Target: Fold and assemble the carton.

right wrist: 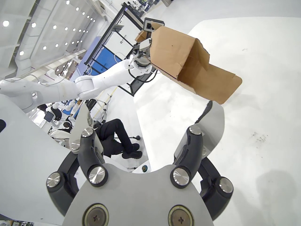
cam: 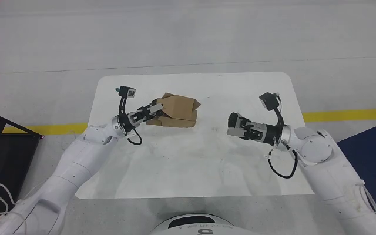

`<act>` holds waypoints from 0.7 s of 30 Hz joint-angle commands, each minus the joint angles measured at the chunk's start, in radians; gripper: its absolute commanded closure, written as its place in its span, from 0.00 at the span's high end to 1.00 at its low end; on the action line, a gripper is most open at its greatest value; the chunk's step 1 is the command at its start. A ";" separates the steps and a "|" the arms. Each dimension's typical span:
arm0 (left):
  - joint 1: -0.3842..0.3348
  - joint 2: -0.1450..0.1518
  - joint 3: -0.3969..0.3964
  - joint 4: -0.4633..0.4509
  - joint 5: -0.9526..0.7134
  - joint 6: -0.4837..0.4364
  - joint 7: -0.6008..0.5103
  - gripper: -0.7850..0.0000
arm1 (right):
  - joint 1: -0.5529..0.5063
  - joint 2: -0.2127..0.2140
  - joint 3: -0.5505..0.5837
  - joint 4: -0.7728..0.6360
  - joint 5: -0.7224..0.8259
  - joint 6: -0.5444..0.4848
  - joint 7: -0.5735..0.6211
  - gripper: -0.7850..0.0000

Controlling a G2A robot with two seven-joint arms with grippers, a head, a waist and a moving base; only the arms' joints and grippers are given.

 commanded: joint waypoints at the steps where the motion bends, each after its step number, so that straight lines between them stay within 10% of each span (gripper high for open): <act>1: -0.001 -0.001 0.006 0.006 0.008 -0.008 0.008 0.00 | 0.000 -0.002 -0.016 -0.006 0.014 -0.018 0.012 1.00; 21: 0.006 0.006 0.038 -0.075 -0.020 -0.007 0.007 0.00 | 0.213 -0.054 -0.246 0.131 -0.007 0.077 0.021 0.73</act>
